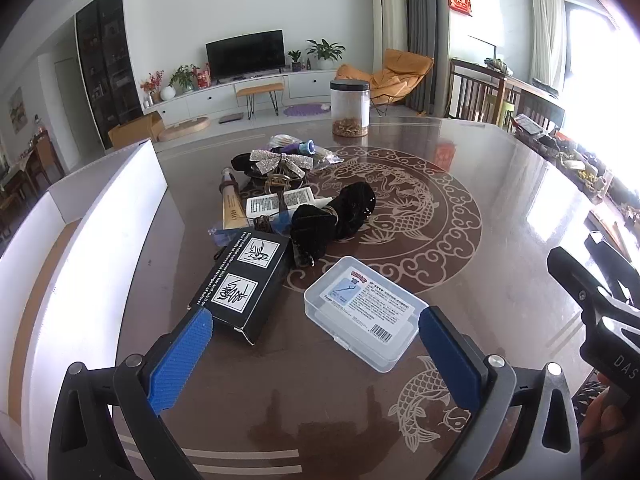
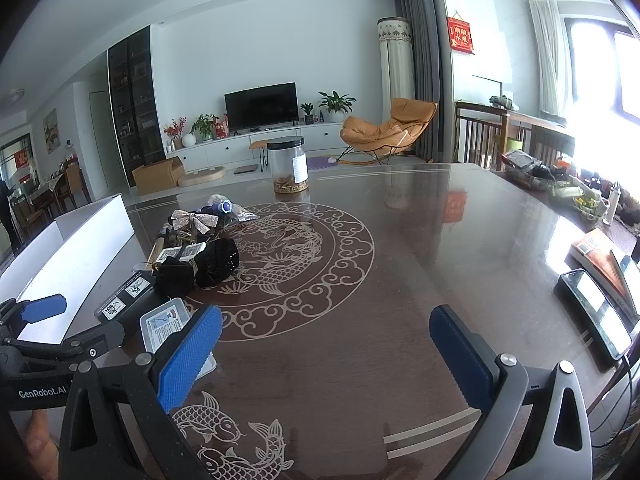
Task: Organize objects
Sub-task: 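Move both tools toward the cluttered items on the table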
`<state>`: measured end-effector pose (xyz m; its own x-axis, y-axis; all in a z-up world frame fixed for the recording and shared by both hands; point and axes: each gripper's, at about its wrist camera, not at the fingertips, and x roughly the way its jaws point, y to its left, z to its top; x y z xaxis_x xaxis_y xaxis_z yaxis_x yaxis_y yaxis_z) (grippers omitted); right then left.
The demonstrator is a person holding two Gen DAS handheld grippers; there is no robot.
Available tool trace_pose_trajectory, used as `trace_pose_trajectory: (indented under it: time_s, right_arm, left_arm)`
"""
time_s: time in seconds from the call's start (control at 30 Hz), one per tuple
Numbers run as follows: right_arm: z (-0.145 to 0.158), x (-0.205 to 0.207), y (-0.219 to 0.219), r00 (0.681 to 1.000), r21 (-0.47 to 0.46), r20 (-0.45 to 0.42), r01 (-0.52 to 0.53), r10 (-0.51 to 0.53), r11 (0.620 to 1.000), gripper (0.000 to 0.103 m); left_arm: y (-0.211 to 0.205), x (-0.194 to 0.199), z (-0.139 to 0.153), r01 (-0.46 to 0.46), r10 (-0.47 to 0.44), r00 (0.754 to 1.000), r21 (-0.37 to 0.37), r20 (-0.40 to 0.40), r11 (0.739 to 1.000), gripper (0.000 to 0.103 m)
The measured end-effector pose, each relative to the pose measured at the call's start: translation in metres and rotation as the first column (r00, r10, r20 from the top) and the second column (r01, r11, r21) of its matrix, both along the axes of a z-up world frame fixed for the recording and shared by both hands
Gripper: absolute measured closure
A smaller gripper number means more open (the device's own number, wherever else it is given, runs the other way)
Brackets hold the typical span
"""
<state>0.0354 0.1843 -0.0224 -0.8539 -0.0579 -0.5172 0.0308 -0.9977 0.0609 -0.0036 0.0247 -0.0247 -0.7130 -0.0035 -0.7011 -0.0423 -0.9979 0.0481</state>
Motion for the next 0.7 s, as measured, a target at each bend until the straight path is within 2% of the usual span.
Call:
trace_pose_trajectory:
  time_s: [0.7]
  right_arm:
    - [0.004, 0.002, 0.002, 1.0, -0.008, -0.006, -0.002, 0.002, 1.0, 0.0]
  left_arm:
    - [0.013, 0.0, -0.01, 0.032, -0.032, 0.999, -0.041, 0.017, 0.999, 0.0]
